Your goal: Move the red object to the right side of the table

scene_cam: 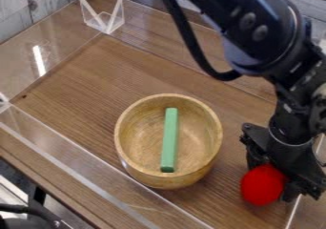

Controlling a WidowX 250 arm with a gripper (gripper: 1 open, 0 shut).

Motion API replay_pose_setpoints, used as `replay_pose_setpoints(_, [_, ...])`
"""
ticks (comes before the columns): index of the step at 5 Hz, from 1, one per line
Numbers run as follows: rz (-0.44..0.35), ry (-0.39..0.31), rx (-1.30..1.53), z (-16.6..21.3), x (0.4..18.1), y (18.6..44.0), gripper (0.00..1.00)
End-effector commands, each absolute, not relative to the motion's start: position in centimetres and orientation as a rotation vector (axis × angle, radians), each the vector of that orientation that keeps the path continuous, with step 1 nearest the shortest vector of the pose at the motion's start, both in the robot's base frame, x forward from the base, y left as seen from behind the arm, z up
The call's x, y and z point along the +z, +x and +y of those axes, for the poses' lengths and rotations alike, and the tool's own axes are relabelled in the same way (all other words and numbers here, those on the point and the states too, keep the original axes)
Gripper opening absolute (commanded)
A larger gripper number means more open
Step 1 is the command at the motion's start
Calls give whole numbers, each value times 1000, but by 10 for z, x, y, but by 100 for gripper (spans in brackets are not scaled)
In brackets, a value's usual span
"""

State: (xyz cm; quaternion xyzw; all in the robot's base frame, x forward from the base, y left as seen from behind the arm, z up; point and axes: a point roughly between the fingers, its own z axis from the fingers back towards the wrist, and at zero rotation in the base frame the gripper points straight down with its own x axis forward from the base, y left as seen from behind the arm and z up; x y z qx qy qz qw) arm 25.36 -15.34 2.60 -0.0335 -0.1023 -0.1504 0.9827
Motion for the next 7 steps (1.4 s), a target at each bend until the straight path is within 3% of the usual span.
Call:
replay_pose_setpoints(1, [-280,-107,-287,-154,62,259,100])
replay_pose_setpoints(2, [-283,-120,-292,-149,67,255,100])
replay_pose_setpoints(6, [-257,-162,-284,-148,46,256,100])
replay_pose_setpoints(7, [-247,-164,-320,-148,38,255,0])
